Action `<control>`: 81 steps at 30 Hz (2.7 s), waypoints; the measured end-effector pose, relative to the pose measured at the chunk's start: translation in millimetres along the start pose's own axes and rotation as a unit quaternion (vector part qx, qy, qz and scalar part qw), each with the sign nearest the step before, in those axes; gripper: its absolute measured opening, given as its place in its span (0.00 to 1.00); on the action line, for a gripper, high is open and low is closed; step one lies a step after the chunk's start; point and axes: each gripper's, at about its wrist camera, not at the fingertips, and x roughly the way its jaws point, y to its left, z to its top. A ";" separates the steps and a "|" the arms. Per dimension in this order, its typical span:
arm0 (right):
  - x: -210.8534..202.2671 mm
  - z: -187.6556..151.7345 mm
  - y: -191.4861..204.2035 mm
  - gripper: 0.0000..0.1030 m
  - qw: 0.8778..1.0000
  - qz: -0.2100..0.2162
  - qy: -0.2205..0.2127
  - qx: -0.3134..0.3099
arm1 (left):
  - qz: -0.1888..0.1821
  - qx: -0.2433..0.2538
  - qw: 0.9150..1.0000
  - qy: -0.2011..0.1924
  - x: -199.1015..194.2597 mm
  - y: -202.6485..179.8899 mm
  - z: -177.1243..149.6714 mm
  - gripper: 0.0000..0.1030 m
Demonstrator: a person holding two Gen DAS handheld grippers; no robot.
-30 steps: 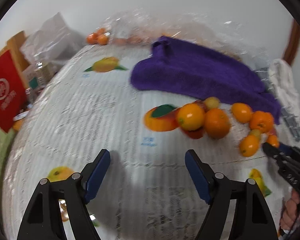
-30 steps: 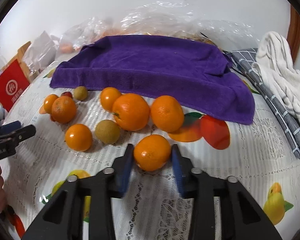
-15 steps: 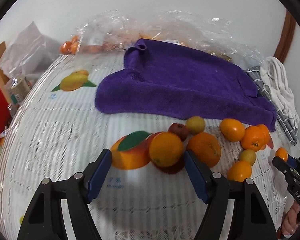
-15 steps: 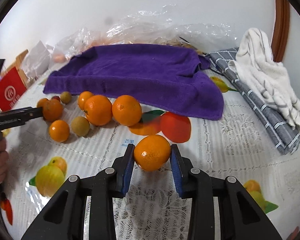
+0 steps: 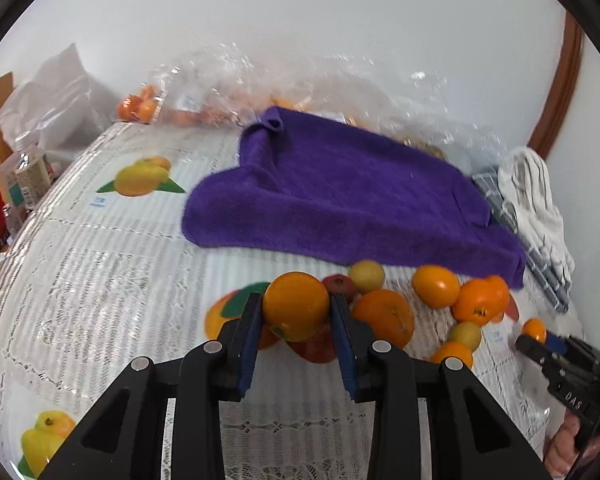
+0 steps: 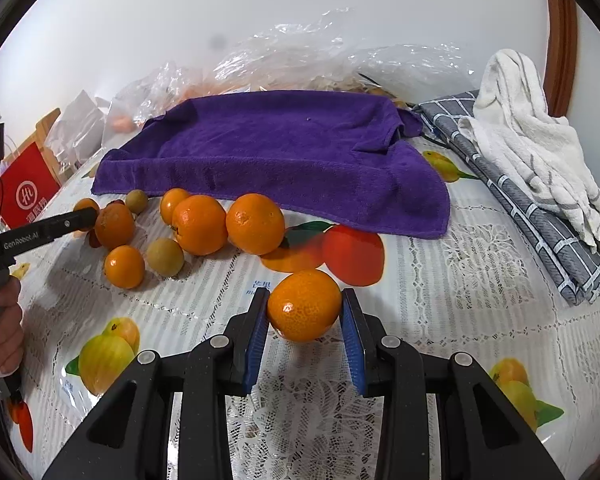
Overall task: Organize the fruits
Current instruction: 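Carry the held oranges in both tools up onto the purple towel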
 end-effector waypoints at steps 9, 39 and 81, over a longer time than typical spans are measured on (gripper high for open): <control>-5.2 -2.1 -0.8 0.34 1.000 0.010 -0.010 0.001 | -0.007 -0.024 0.999 -0.041 -12.8 8.5 1.0 0.31; -45.0 142.2 -18.3 0.34 0.995 0.010 -0.098 0.034 | 0.017 0.001 0.996 -0.084 -60.0 -24.1 106.4 0.31; 138.6 179.1 -33.1 0.34 0.998 0.015 0.063 -0.022 | 0.033 0.045 0.995 0.084 128.1 -51.6 130.1 0.31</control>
